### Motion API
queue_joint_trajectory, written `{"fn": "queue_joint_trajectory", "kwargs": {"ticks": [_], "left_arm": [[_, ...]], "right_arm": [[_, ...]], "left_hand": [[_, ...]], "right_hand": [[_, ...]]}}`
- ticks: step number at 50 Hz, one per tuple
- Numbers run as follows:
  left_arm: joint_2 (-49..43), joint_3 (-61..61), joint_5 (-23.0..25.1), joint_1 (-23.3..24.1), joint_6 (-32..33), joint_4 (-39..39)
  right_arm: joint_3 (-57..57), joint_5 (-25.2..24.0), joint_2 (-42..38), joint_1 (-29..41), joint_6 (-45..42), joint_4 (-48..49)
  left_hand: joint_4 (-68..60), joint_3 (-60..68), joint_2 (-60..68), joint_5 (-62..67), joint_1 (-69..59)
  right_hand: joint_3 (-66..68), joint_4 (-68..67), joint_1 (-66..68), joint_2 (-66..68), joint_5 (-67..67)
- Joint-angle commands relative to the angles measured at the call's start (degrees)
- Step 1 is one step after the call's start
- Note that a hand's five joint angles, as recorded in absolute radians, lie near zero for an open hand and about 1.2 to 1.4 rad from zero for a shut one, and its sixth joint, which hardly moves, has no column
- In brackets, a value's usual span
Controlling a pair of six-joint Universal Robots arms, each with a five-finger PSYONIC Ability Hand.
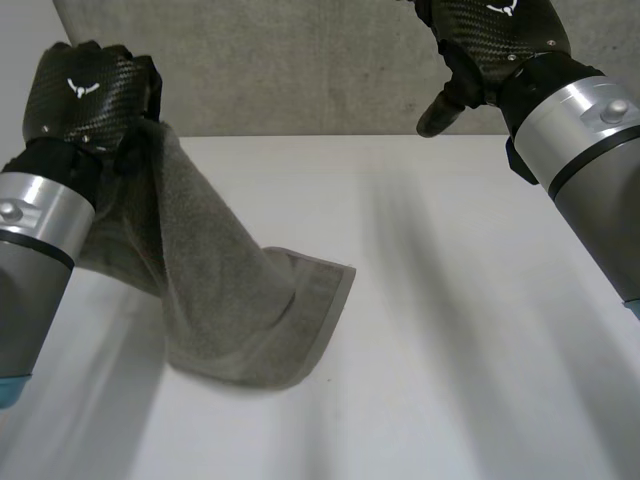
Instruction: Fold the towel.
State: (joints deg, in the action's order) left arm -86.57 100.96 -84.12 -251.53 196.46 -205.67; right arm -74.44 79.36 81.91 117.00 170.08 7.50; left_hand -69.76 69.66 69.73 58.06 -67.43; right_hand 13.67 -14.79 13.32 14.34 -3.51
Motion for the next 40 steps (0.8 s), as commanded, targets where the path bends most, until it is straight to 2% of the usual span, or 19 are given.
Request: {"fn": "queue_joint_trajectory", "kwargs": {"ticks": [1, 7, 11, 17, 20, 22, 23, 27, 33, 40], "left_arm": [[0.2, -4.0, -0.1, 0.4, 0.1, 3.6], [-0.7, -5.7, -0.2, 0.8, 0.1, 4.1], [-1.6, -5.9, -0.4, 0.7, 0.2, 4.0], [-3.3, -6.4, -0.5, 0.6, 0.2, 4.0], [-3.8, -6.7, -0.6, 0.6, 0.2, 4.0], [-4.0, -6.8, -0.6, 0.6, 0.2, 4.0], [-4.1, -6.8, -0.7, 0.6, 0.2, 4.0], [-4.3, -6.8, -0.7, 0.6, 0.2, 4.0], [-4.6, -6.9, -0.8, 0.7, 0.2, 4.0], [-5.0, -7.0, -0.8, 0.6, 0.2, 3.9]], "right_arm": [[3.5, 0.4, -1.5, 0.2, 1.7, -10.7], [3.6, -0.2, -3.1, -0.2, 6.9, -15.4], [0.3, -3.8, -3.3, 0.1, 9.7, -18.1], [-8.3, -9.2, -3.2, 0.1, 10.5, -16.5], [-10.5, -9.0, -3.2, 0.4, 11.4, -14.4], [-14.6, -8.1, -4.0, 1.0, 15.5, -8.4], [-14.6, -8.1, -4.0, 1.0, 15.5, -8.4], [-16.6, -7.3, -10.1, 5.6, 23.3, -0.9], [-13.5, -7.0, -19.0, 10.8, 25.5, 0.0], [-9.8, -6.8, -25.0, 15.5, 26.0, 0.1]], "left_hand": [[-10.2, 10.3, 10.3, 11.9, -12.6], [-10.2, 10.3, 10.3, 11.9, -12.6], [-10.2, 10.3, 10.3, 11.9, -12.6], [-10.2, 10.3, 10.3, 11.9, -12.6], [-10.2, 10.3, 10.3, 11.9, -12.6], [-10.2, 10.3, 10.3, 11.9, -12.6], [-10.2, 10.3, 10.3, 11.9, -12.6], [-10.2, 10.3, 10.3, 11.9, -12.6], [-10.2, 10.3, 10.3, 11.9, -12.6], [-10.2, 10.3, 10.3, 11.9, -12.6]], "right_hand": [[-3.7, 4.8, -3.3, -4.3, 3.5], [-1.4, 2.5, -1.1, -2.1, 1.2], [-0.1, 1.2, 0.3, -0.7, -0.1], [-0.9, 2.0, -0.5, -1.6, 0.7], [-1.1, 2.2, -0.7, -1.7, 0.9], [-1.1, 2.2, -0.7, -1.7, 0.9], [-1.1, 2.2, -0.7, -1.7, 0.9], [-0.9, 2.0, -0.5, -1.6, 0.7], [-0.2, 1.3, 0.1, -0.9, 0.1], [-0.1, 1.2, 0.3, -0.7, -0.1]]}}
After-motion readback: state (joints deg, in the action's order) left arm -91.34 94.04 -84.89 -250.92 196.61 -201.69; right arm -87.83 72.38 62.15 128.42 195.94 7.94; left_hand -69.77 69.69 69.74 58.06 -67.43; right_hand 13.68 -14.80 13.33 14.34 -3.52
